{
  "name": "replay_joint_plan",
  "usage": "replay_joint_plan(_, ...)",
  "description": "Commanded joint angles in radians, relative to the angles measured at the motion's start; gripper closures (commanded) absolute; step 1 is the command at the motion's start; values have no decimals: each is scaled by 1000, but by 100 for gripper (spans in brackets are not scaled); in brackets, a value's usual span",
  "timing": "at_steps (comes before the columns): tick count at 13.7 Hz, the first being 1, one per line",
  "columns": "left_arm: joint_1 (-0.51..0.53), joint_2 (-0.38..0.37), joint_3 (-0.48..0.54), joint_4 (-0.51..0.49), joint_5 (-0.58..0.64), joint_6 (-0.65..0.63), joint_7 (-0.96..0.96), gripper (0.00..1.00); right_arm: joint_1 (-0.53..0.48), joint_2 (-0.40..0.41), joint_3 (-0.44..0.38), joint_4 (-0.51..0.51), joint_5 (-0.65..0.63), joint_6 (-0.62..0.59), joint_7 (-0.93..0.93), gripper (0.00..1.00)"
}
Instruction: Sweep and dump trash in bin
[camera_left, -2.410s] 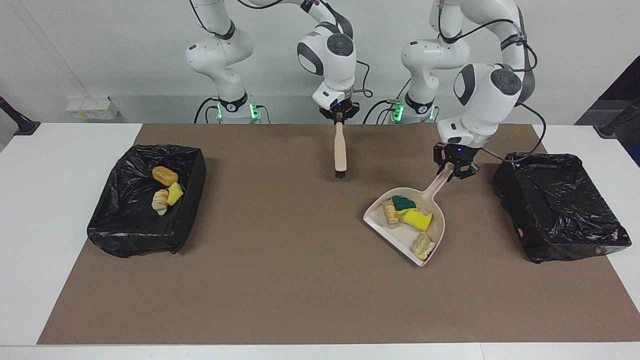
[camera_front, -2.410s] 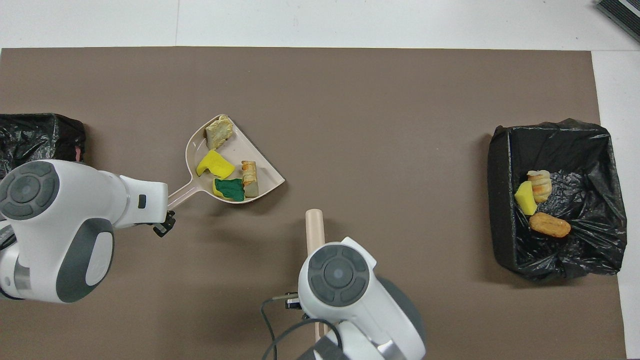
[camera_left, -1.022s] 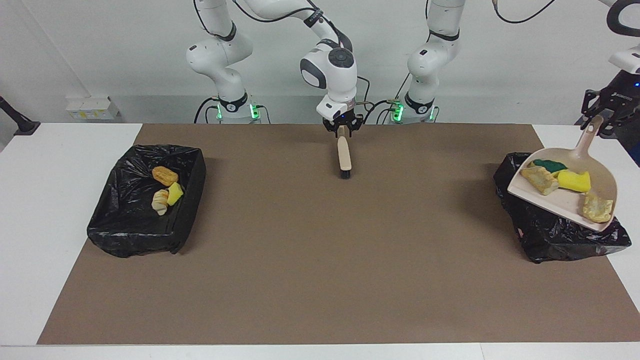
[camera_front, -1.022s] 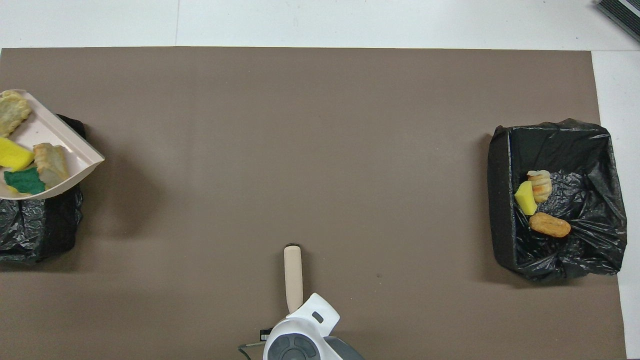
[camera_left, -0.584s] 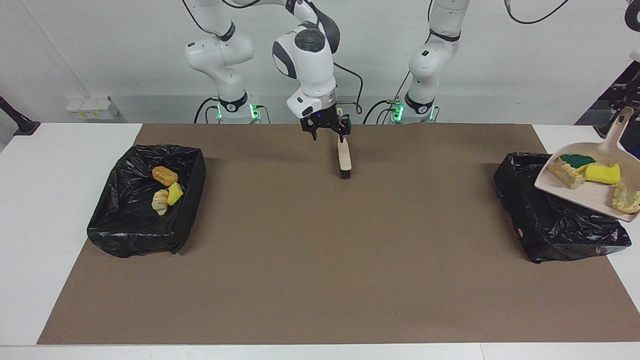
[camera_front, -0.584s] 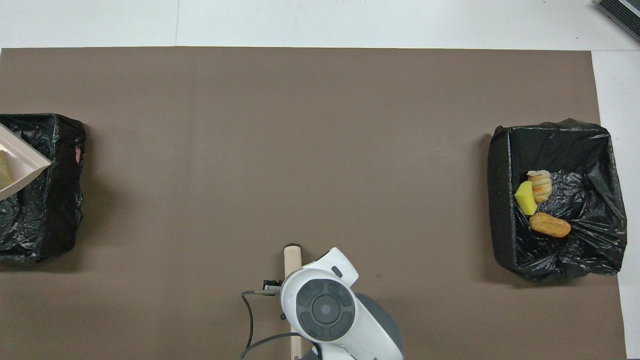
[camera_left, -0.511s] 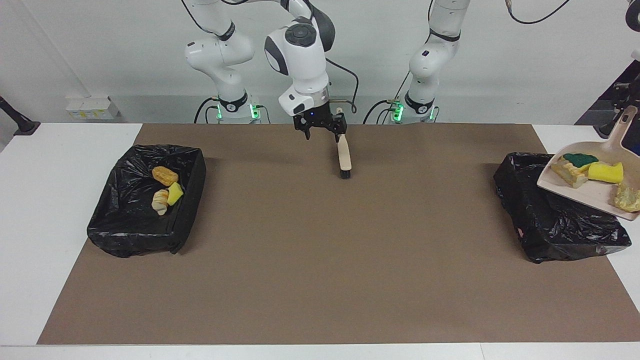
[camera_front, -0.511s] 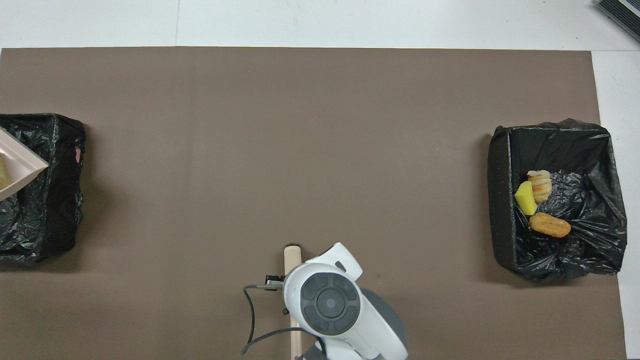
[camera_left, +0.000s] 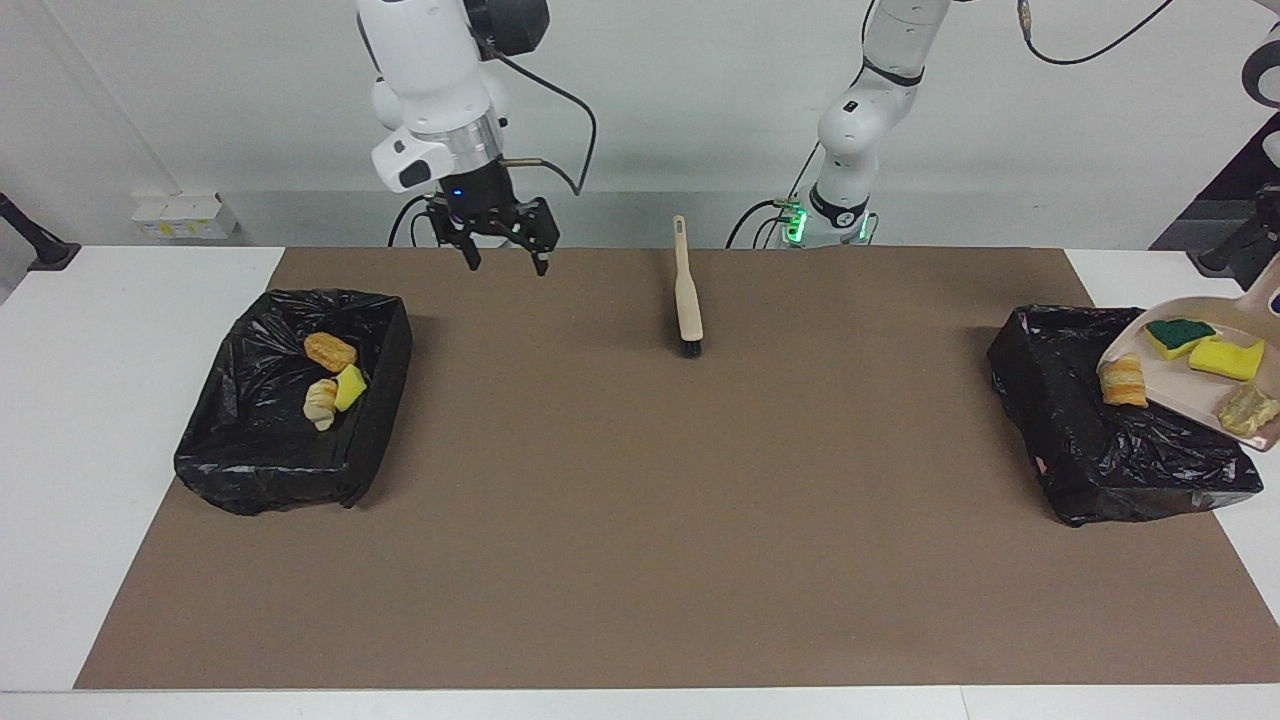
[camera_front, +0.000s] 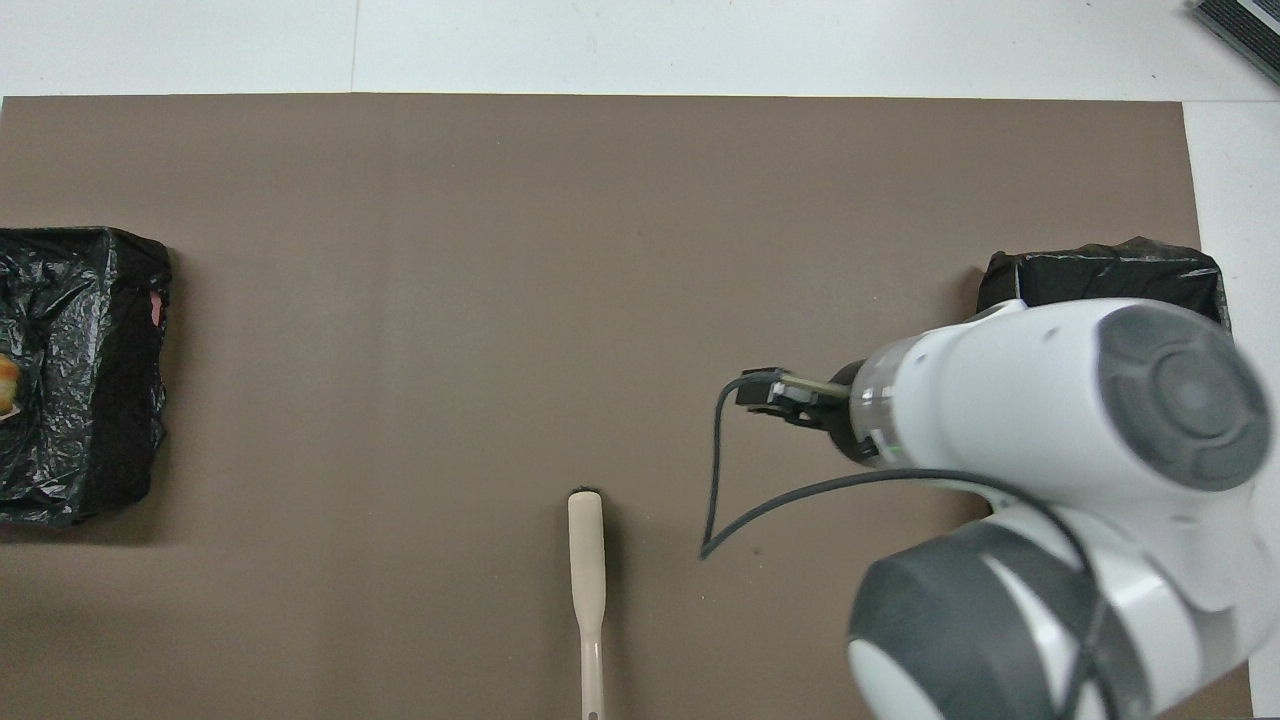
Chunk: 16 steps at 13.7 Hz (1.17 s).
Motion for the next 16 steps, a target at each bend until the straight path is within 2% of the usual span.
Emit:
replay_joint_plan(1, -24, 4, 11, 23, 29, -13, 37, 100, -41, 48, 16, 113, -85, -118, -47, 0)
replay_joint_plan(3, -56, -10, 12, 23, 46, -43, 38, 100, -52, 105, 16, 194, -123, -210, -81, 0)
replay_joint_plan(4, -94, -15, 12, 24, 94, -54, 36, 100, -52, 122, 16, 226, -132, -218, -92, 0)
replay_joint_plan(9, -251, -22, 12, 34, 328, -80, 34, 100, -84, 124, 11, 222, -110, -198, -91, 0)
replay_joint_plan(13, -288, -47, -3, 51, 425, -115, 39, 100, -84, 125, 11, 222, -119, -198, -94, 0)
replay_joint_plan(16, -322, -65, -8, 104, 463, -167, 39, 100, -81, 125, 11, 224, -122, -199, -94, 0)
